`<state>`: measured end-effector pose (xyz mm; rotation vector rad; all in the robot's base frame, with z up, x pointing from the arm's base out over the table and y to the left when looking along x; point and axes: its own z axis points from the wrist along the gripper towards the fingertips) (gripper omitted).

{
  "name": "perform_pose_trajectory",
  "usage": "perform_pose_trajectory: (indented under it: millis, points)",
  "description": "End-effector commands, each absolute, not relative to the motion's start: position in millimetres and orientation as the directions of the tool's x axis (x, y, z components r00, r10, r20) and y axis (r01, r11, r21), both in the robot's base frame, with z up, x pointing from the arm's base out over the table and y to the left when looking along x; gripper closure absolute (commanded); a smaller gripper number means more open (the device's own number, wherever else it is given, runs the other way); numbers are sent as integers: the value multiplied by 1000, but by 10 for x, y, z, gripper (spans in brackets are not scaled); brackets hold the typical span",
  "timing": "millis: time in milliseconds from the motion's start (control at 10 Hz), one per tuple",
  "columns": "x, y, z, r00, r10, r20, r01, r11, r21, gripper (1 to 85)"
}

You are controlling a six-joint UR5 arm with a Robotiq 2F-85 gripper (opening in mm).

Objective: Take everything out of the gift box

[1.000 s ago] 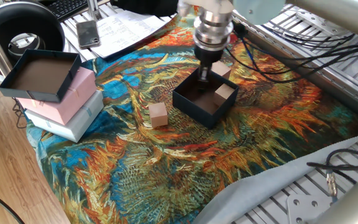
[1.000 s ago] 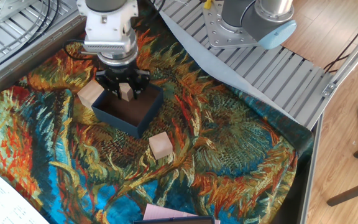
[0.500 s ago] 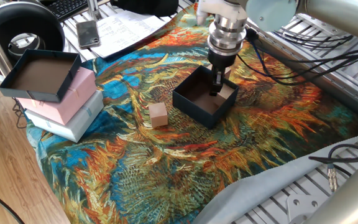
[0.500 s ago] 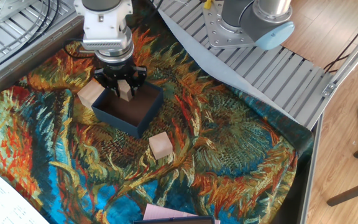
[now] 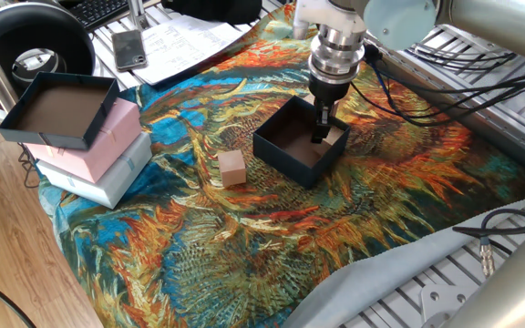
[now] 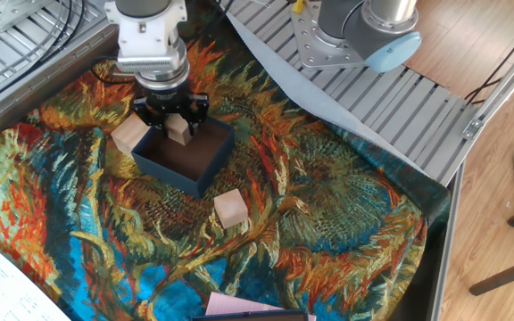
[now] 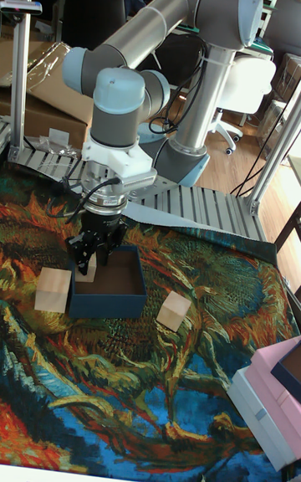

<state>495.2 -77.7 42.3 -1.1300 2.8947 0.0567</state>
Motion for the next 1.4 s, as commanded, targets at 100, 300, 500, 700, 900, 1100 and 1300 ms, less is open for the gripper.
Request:
perform_pose_trajectory:
  millis: [100,300,500,700,900,1100,1300]
  points:
    - [4948,-857,408,-759,-651,-28,-651,759,11,320]
    - [4968,-906,416,-807,-590,-25,-590,807,-6,303]
    - [4978,-947,425,-850,-527,-19,-527,850,-21,303]
    - [4988,-953,419,-870,-493,-20,-492,870,-24,303]
    - [5051,-948,431,-872,-489,-28,-488,872,-35,310]
    - [5069,-969,437,-872,-489,-24,-488,872,-47,343]
    - [5117,-922,430,-889,-457,-31,-456,889,-40,403]
